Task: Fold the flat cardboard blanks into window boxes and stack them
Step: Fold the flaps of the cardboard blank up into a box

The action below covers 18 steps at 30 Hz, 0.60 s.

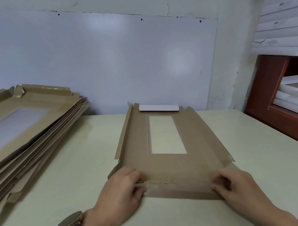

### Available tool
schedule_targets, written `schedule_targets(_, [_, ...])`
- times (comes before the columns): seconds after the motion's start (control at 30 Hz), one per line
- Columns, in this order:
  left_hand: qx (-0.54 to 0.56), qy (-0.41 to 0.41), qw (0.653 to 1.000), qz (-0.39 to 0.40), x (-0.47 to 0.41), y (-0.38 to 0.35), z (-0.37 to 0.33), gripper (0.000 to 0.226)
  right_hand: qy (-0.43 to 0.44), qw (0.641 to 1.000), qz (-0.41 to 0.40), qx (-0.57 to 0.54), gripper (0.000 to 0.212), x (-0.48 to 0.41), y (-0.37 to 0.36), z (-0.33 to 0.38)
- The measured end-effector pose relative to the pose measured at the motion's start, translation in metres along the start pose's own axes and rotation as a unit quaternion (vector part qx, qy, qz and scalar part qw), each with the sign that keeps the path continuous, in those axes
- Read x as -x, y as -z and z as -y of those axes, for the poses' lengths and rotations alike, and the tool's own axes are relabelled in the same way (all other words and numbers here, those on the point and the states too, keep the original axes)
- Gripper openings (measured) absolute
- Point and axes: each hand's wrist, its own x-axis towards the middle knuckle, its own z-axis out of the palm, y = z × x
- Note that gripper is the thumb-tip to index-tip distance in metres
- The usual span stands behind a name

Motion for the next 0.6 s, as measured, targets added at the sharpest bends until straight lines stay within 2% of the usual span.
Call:
schedule_targets(0.07, [-0.020,0.012,0.998,-0.062,0.003,-0.003,0.002,0.038,-0.022,0.998,-0.038,0.040,0.037,-0.001,-0.001,-0.003])
schedule_targets(0.13, [-0.040,0.064,0.990,-0.118,0.003,-0.002,0.004,0.076,-0.075,0.991,-0.049,0.102,0.075,-0.005,0.001,-0.008])
schedule_targets(0.2, [-0.037,0.159,0.983,-0.085,0.000,0.000,0.006,0.119,-0.128,0.977,-0.025,0.169,0.121,-0.012,0.006,-0.013])
schedule_targets(0.23, [-0.025,0.202,0.978,-0.049,-0.003,0.001,0.008,0.134,-0.149,0.971,-0.009,0.188,0.132,-0.015,0.008,-0.014])
schedule_targets(0.3, [0.014,0.254,0.967,-0.011,-0.008,0.002,0.013,0.141,-0.179,0.965,0.017,0.190,0.131,-0.022,0.011,-0.017])
schedule_targets(0.4, [0.071,0.276,0.958,0.019,-0.014,0.002,0.022,0.127,-0.212,0.969,0.041,0.122,0.106,-0.031,0.014,-0.022])
schedule_targets(0.5, [0.085,0.265,0.960,0.043,-0.017,0.000,0.028,0.126,-0.209,0.977,0.042,0.019,0.089,-0.036,0.012,-0.032])
schedule_targets(0.6, [0.100,0.216,0.971,0.025,-0.017,-0.001,0.030,0.118,-0.177,0.983,0.037,-0.039,0.077,-0.038,0.009,-0.035])
